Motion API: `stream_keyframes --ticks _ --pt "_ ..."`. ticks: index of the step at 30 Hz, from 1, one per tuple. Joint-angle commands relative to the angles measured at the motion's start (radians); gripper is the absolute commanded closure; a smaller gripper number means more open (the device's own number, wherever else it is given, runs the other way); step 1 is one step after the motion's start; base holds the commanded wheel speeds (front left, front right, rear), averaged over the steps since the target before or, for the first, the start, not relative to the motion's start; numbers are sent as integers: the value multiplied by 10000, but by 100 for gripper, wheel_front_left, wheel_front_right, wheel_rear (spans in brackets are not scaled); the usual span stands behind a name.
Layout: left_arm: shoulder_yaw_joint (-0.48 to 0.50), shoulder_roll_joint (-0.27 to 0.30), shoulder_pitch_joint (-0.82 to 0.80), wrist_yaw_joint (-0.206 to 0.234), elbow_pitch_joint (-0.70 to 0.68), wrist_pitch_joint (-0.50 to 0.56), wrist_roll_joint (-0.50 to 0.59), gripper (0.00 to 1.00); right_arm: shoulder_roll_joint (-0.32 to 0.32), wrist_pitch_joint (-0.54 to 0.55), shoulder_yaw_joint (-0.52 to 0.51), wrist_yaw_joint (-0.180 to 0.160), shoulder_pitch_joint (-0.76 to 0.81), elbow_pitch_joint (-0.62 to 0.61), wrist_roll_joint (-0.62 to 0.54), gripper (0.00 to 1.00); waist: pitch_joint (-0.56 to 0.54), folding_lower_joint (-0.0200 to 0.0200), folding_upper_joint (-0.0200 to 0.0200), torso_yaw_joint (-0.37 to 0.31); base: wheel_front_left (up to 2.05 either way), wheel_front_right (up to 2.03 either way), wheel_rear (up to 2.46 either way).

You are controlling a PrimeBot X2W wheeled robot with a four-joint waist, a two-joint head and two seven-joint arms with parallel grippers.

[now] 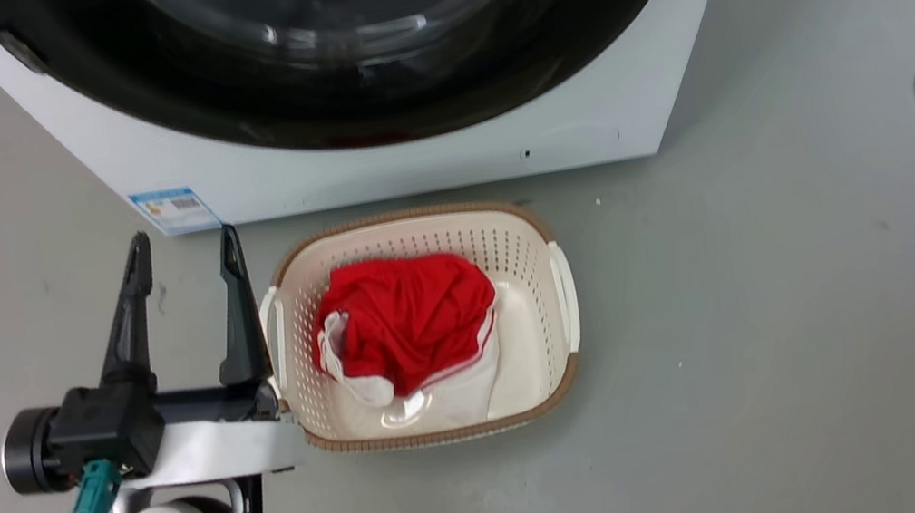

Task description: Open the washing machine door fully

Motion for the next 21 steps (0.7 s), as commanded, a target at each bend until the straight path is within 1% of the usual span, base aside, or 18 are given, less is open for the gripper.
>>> stream_keyframes --ticks 1,5,10,15,21 --pt "-7 16 -199 -45 -113 -24 10 0 -168 215 215 0 -543 267 -73 100 527 -1 -1 113 0 0 0" --pt "-72 11 -600 -95 -415 -24 1 0 -691 686 905 0 -2115 1410 -430 100 1193 -1 -1 263 0 0 0" --pt "-118 -4 -1021 -136 -688 -24 -72 0 -890 1270 1790 0 -3887 2777 -1000 100 1819 -1 -1 409 0 0 0" --pt "-212 -24 -1255 -164 -773 -26 -181 0 -711 1792 2349 0 -5079 3736 -1315 100 2212 -1 -1 556 0 0 0" --pt "-309 -37 -1388 -173 -812 -26 -252 0 -569 2367 2706 0 -5704 4188 -1502 100 2509 -1 -1 684 0 0 0"
